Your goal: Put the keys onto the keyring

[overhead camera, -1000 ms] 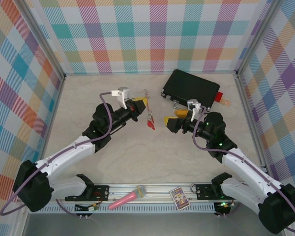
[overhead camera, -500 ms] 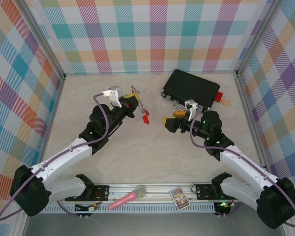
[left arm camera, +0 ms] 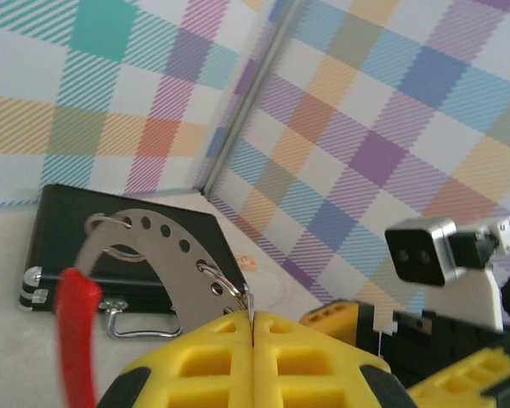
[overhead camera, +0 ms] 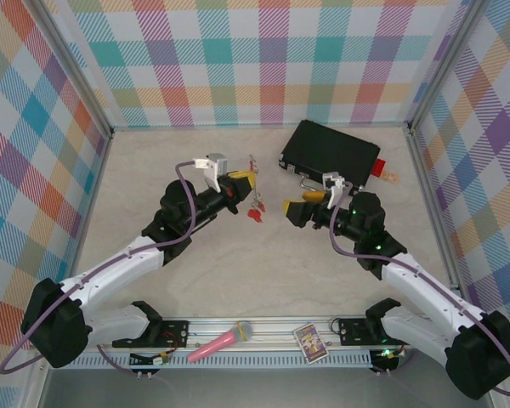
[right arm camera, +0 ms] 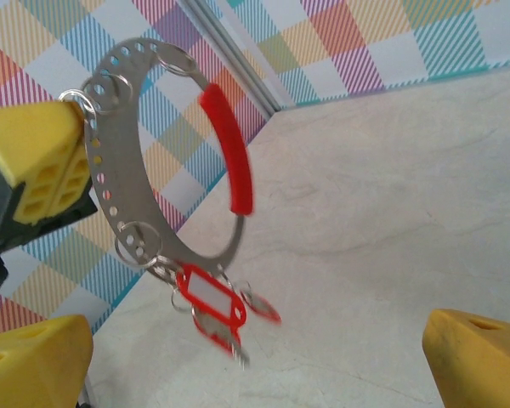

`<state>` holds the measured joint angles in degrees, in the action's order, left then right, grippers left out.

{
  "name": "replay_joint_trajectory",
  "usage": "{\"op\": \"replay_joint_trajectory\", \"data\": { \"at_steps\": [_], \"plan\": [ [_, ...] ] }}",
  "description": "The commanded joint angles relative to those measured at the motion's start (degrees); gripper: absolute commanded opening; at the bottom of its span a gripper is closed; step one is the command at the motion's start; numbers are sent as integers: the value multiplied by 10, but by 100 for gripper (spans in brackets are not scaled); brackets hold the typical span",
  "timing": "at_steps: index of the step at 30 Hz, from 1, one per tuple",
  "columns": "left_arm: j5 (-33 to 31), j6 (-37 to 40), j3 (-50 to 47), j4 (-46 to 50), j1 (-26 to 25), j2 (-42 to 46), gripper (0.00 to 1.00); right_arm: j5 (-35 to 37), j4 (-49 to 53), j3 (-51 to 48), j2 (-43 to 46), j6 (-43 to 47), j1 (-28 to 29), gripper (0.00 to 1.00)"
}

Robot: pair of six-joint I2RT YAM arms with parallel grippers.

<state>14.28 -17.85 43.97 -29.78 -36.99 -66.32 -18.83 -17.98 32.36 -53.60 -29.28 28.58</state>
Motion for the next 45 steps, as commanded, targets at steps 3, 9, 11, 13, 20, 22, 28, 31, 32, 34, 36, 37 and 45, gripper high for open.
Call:
{"op": "replay_joint_trajectory", "data": {
  "at_steps": [3,9,11,13,20,22,28,31,32,34,36,37,45],
  "plan": [
    [52,120,-49,-124,-3,11,0,10,-8,-4,15,14,3,99],
    [90,175,-60,-165,-4,11,0,-3,-23,-2,0,9,3,99],
    [105,172,-52,-171,-4,7,0,-4,-25,3,-6,11,3,99],
    [114,164,-40,-172,-5,-1,0,-1,-14,17,-16,15,3,99],
    [109,160,-30,-176,-15,-6,0,-13,24,85,-76,30,3,96],
    [100,161,-29,-162,-17,1,0,-30,30,108,-103,24,3,95],
    [81,164,-26,-107,-18,18,0,-80,13,134,-140,16,3,93],
    [64,134,-27,-107,-18,15,0,-78,1,123,-133,21,3,88],
    [62,126,-26,-106,-17,11,0,-73,-8,116,-129,21,3,84],
    [62,105,-24,-106,-17,2,0,-78,-43,97,-122,31,3,75],
    [64,89,-26,-120,-17,-9,0,-97,-86,75,-117,31,2,70],
    [66,84,-27,-128,-16,-13,0,-100,-90,72,-115,28,2,69],
    [90,52,-29,-161,-15,-36,0,-181,-108,88,-112,30,3,40]
  ]
}}
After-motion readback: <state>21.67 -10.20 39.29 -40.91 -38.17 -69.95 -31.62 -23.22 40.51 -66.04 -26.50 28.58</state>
